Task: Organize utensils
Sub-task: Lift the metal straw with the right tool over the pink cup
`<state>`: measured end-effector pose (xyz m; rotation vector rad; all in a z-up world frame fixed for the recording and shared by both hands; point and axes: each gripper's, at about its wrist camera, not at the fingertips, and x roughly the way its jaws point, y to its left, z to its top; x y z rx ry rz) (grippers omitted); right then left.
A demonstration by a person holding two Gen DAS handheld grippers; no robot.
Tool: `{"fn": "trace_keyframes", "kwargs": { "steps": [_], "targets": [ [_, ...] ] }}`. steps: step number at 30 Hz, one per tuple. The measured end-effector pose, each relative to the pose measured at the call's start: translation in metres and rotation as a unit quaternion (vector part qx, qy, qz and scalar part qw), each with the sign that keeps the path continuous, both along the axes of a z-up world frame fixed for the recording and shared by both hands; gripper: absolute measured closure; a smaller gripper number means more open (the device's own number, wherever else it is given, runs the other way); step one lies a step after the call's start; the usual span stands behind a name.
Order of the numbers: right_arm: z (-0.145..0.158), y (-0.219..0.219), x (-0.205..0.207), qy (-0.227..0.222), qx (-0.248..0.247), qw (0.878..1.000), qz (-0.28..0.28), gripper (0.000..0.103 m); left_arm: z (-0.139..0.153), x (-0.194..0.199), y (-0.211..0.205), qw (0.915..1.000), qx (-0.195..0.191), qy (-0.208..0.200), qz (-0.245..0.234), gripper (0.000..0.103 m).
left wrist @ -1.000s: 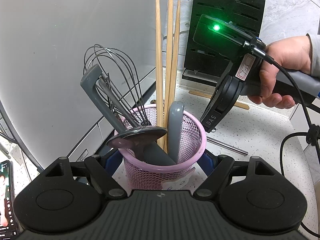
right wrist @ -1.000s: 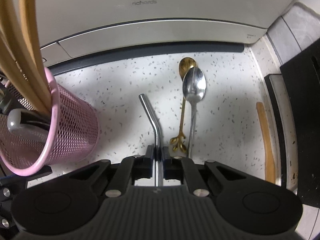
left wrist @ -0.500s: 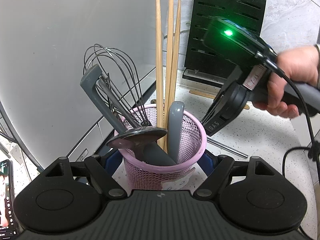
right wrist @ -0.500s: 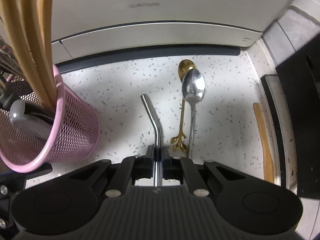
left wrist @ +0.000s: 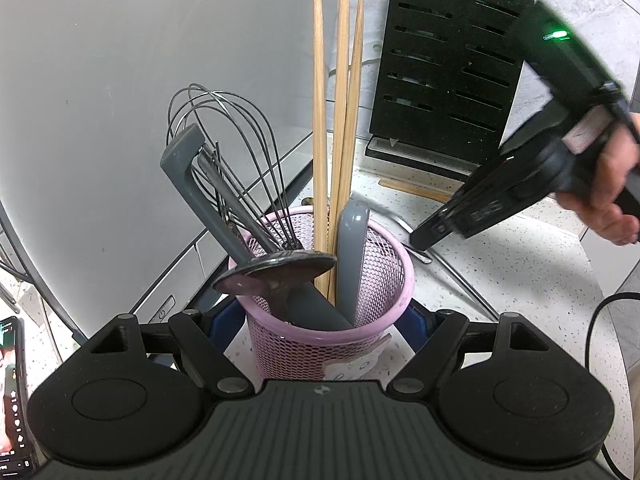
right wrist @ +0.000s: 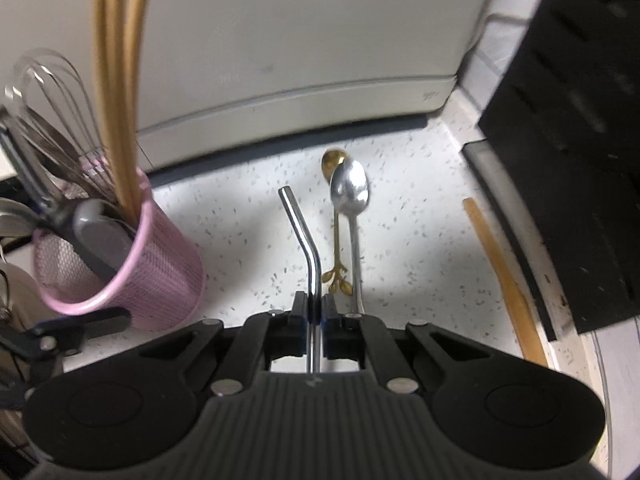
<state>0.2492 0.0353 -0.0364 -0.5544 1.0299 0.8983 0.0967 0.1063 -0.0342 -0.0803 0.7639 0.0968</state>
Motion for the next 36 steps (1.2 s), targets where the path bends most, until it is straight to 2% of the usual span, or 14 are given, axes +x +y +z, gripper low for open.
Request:
{"fn": "trace_keyframes", "kwargs": {
  "steps": [7, 14, 18, 25, 29, 32, 36],
  "targets": [
    [0.021, -0.035, -0.02, -0.012, 0.081, 0.997, -0.016, 0.1, -0.002, 0.002, -0.001, 1.0, 0.004, 0.006, 0.0, 0.011],
    [0.05, -0.064, -0.044, -0.041, 0.168, 0.984, -0.039, 0.1, -0.001, 0.005, -0.002, 1.0, 0.006, 0.008, 0.001, 0.011],
    [0.074, -0.077, -0.062, -0.077, 0.222, 0.971, -0.039, 0.1, -0.002, 0.005, -0.003, 1.0, 0.005, 0.005, 0.001, 0.011],
    [0.109, -0.086, -0.086, -0.117, 0.327, 0.937, -0.038, 0.1, -0.001, 0.004, -0.002, 1.0, 0.004, 0.007, 0.003, 0.011],
    [0.111, -0.077, -0.094, -0.121, 0.365, 0.923, -0.03, 0.1, -0.001, 0.005, -0.001, 1.0, 0.003, 0.008, 0.002, 0.011],
    [0.1, -0.065, -0.095, -0.105, 0.376, 0.92, -0.026, 0.1, -0.001, 0.005, -0.001, 1.0, 0.003, 0.008, 0.002, 0.011],
    [0.085, -0.052, -0.099, -0.118, 0.365, 0.923, -0.028, 0.1, 0.0, 0.005, -0.001, 1.0, 0.003, 0.008, 0.001, 0.011]
  ]
}}
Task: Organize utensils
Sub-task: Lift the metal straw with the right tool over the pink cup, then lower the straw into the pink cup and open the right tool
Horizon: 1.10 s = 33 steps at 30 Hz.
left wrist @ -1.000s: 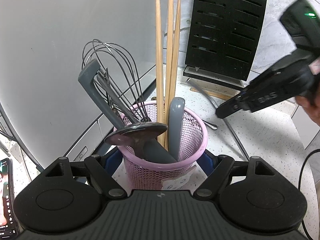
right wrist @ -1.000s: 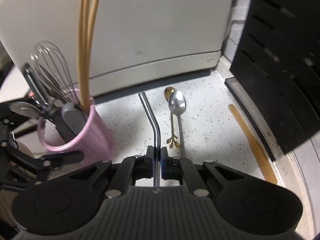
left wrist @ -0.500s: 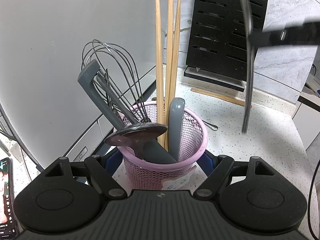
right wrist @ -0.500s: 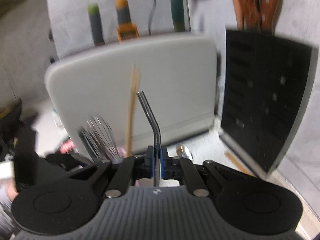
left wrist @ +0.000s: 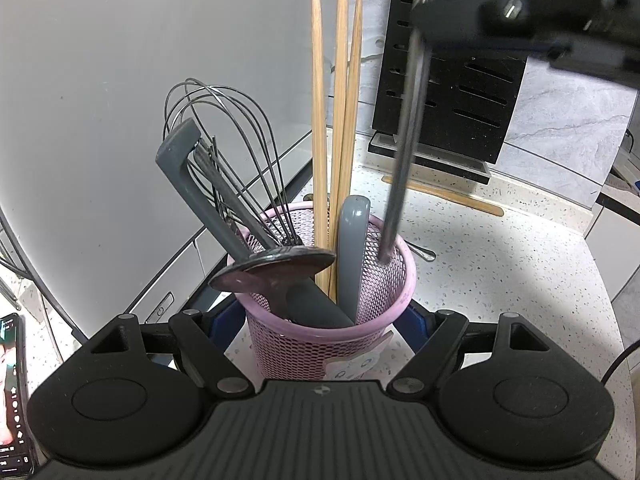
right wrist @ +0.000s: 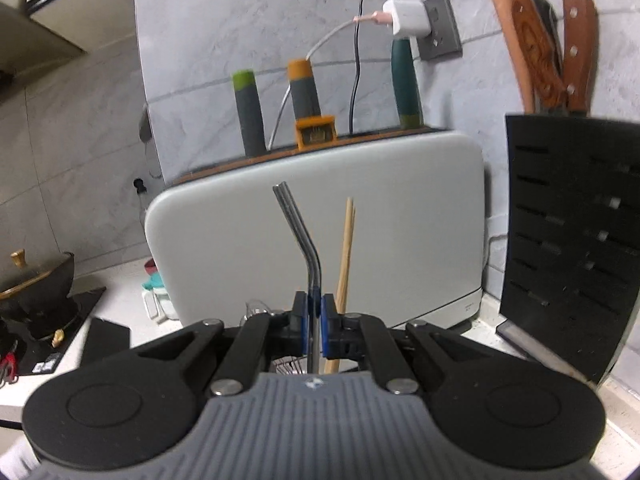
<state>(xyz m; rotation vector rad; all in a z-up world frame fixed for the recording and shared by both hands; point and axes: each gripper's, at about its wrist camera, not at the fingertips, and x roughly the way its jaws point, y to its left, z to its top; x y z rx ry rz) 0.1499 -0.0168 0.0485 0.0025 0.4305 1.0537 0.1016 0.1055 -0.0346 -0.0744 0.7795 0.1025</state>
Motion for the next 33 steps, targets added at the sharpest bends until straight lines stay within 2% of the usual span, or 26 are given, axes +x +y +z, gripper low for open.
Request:
{"fn": "trace_keyframes", "kwargs": {
  "steps": [7, 17, 22, 27, 33],
  "targets": [
    [-0.024, 0.008, 0.005, 0.003, -0.033, 0.999, 0.003, 0.1, 0.0, 0.0, 0.0, 1.0, -0.001, 0.0, 0.001, 0.011],
    [-0.046, 0.011, 0.009, 0.035, -0.066, 0.997, 0.006, 0.1, -0.001, 0.0, -0.001, 1.0, -0.001, 0.0, 0.002, 0.011],
    [-0.045, 0.015, 0.008, 0.04, -0.074, 0.996, 0.008, 0.101, -0.001, 0.0, -0.001, 1.0, 0.0, 0.0, 0.002, 0.011],
    [-0.045, 0.016, 0.015, 0.073, -0.05, 0.996, 0.012, 0.1, -0.001, 0.001, -0.001, 1.0, 0.0, 0.001, 0.002, 0.011],
    [-0.044, 0.017, 0.012, 0.059, -0.067, 0.996, 0.003, 0.101, 0.0, 0.0, -0.001, 1.0, -0.001, 0.002, 0.001, 0.011]
  ]
}}
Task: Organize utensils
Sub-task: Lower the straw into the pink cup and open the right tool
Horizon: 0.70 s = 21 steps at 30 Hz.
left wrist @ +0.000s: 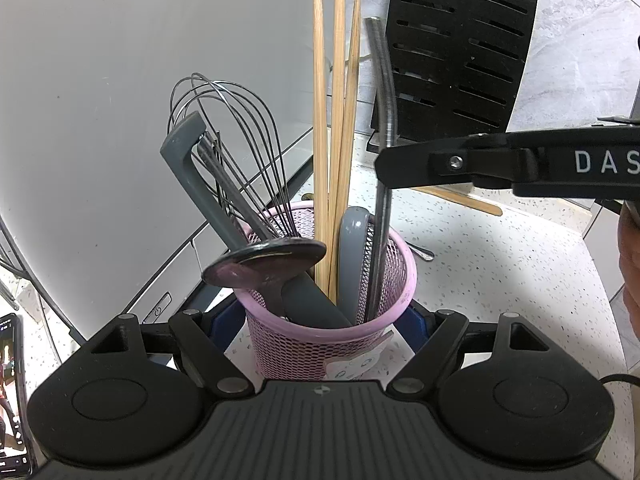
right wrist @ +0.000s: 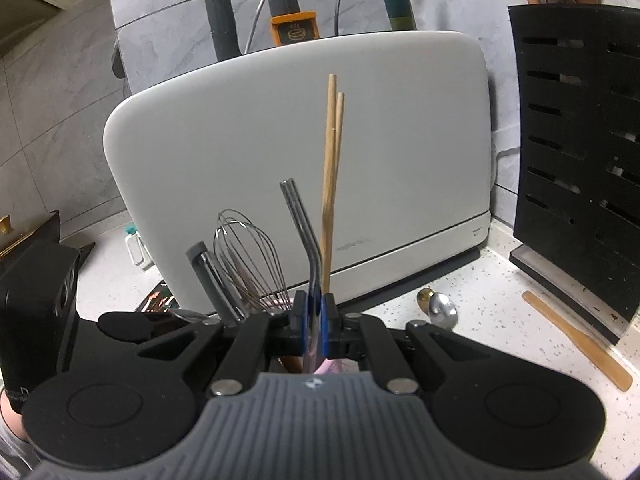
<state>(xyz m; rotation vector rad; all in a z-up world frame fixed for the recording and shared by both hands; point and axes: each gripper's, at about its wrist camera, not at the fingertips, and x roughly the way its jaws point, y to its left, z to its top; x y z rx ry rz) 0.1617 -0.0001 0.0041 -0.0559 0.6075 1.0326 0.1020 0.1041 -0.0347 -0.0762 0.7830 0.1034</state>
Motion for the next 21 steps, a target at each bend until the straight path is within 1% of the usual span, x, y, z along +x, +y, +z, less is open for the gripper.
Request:
{"fn": "trace_keyframes", "kwargs": {
  "steps": [3, 5, 7, 9, 11, 12, 15, 19, 21],
  "targets": [
    [0.001, -0.006, 0.0, 0.008, 0.014, 1.0, -0.003, 0.101, 0.0, 0.0, 0.0, 1.0, 0.0, -0.001, 0.001, 0.011],
    [0.004, -0.008, -0.005, -0.008, 0.016, 1.0, -0.001, 0.101, -0.001, 0.0, -0.001, 1.0, 0.0, 0.0, 0.001, 0.011],
    [0.006, -0.008, -0.013, -0.032, 0.003, 0.999, 0.0, 0.101, 0.0, 0.0, -0.001, 1.0, 0.001, 0.0, 0.001, 0.011],
    [0.005, -0.009, -0.019, -0.041, -0.01, 0.999, 0.004, 0.101, -0.001, 0.0, -0.002, 1.0, 0.0, 0.0, -0.001, 0.011],
    [0.003, -0.013, -0.022, -0.034, -0.008, 0.999, 0.011, 0.101, -0.001, -0.001, -0.002, 1.0, 0.0, 0.001, -0.002, 0.011],
    [0.002, -0.015, -0.023, -0.031, -0.008, 0.999, 0.01, 0.103, -0.001, -0.001, -0.002, 1.0, 0.001, 0.001, -0.002, 0.011],
    [-0.002, -0.019, -0.025, -0.025, -0.015, 1.0, 0.002, 0.103, -0.001, 0.0, -0.001, 1.0, 0.0, 0.001, -0.002, 0.011],
    [-0.007, -0.024, -0.017, -0.002, -0.012, 1.0, -0.007, 0.103, 0.0, 0.001, -0.001, 1.0, 0.001, 0.002, 0.0, 0.011],
    [-0.009, -0.024, -0.013, 0.003, -0.015, 1.0, -0.008, 0.103, 0.0, 0.001, -0.001, 1.0, 0.0, 0.001, 0.0, 0.011]
  ]
}}
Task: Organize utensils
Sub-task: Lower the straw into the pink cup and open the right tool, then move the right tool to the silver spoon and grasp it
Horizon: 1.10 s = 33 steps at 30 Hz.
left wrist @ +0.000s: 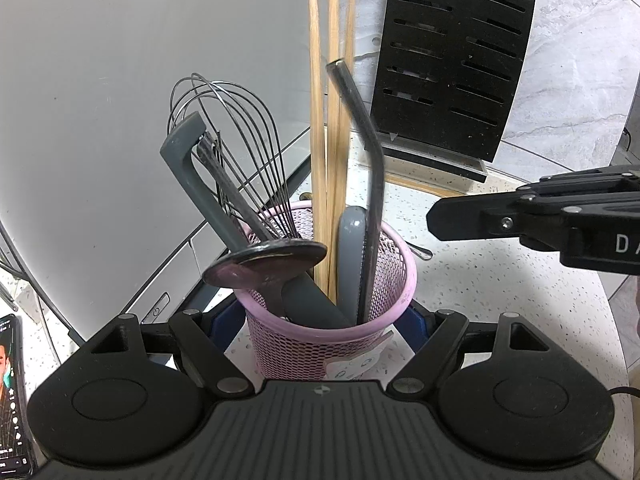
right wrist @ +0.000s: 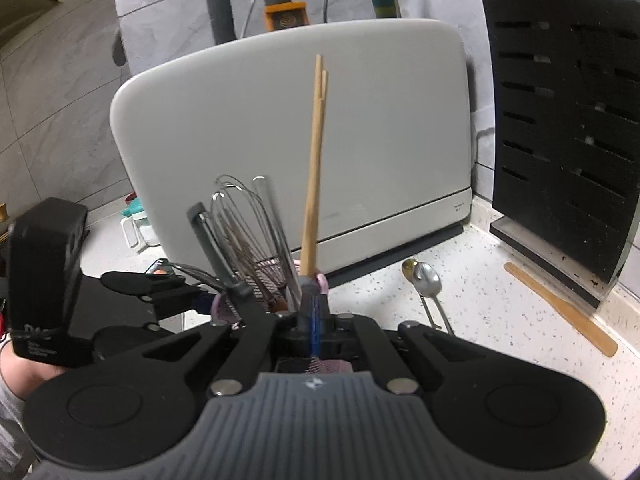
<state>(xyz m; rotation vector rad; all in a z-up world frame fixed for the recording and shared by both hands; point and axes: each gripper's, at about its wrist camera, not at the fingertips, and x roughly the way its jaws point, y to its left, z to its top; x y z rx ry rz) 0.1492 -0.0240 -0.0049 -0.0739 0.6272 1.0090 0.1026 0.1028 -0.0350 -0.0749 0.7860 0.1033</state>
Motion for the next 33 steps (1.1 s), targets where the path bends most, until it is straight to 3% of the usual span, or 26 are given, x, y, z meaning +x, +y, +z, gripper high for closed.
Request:
{"fn": "trace_keyframes", "kwargs": {
  "steps": [8, 26, 28, 30, 33],
  "targets": [
    [-0.006, 0.001, 0.006, 0.018, -0.017, 1.0, 0.0, 0.103, 0.0, 0.0, -0.001, 1.0, 0.0, -0.001, 0.001, 0.011],
    [-0.022, -0.002, 0.051, -0.003, -0.187, 0.982, -0.003, 0.097, 0.0, -0.001, 0.0, 1.0, 0.0, -0.002, 0.003, 0.011],
    [-0.023, 0.005, 0.057, -0.012, -0.202, 0.979, 0.009, 0.094, 0.0, -0.002, 0.0, 1.0, -0.001, -0.002, 0.003, 0.011],
    [-0.025, 0.015, 0.06, -0.025, -0.213, 0.977, 0.017, 0.076, 0.0, -0.002, 0.001, 1.0, -0.001, -0.002, 0.003, 0.011],
    [-0.03, 0.031, 0.066, -0.052, -0.221, 0.973, 0.028, 0.076, 0.0, -0.002, 0.001, 1.0, -0.001, -0.002, 0.003, 0.011]
  ]
}}
